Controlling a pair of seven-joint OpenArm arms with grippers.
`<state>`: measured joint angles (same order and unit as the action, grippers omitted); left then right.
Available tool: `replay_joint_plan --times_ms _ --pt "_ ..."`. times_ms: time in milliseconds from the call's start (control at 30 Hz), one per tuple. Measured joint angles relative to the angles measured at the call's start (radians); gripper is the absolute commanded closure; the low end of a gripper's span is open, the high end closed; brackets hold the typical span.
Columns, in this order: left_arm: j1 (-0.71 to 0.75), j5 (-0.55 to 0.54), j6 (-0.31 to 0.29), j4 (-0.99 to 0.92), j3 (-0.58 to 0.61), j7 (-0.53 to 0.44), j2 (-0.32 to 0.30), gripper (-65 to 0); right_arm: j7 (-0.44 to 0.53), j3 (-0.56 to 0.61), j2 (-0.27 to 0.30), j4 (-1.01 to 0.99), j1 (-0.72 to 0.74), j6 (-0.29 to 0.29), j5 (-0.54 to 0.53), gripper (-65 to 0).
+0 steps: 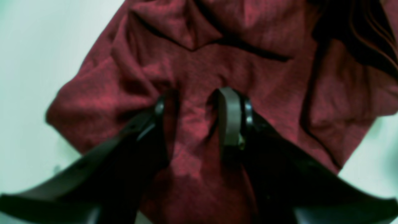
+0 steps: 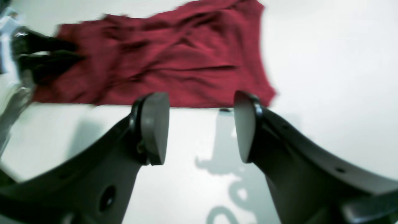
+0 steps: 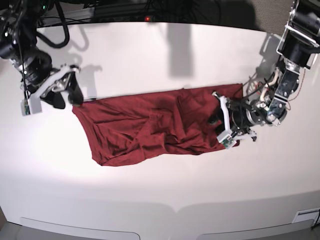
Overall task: Fold the T-shirt properly
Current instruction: 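Release the fabric and move the left gripper to the strip's end, then grasp the strip's other end with the right gripper and lift it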
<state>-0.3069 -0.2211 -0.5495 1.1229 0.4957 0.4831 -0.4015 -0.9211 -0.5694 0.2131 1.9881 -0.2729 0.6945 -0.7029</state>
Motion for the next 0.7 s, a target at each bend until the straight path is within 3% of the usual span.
replay_joint_plan --times_ms 133,500,700 --pt "-0.018 0.023 0.012 -0.002 0.001 0.026 0.009 -21.5 -0.014 -0.001 0.001 -0.227 0.174 -0.002 0.117 -33.1" --pt "-0.029 0.048 0.027 -0.006 -0.003 0.051 0.047 -21.5 -0.014 0.000 0.039 -0.851 0.563 -0.002 0.150 -33.1" --pt "-0.029 0.049 0.030 -0.006 -0.003 0.051 0.047 -21.5 0.095 0.127 0.082 -1.125 0.693 -0.005 0.273 -33.1"
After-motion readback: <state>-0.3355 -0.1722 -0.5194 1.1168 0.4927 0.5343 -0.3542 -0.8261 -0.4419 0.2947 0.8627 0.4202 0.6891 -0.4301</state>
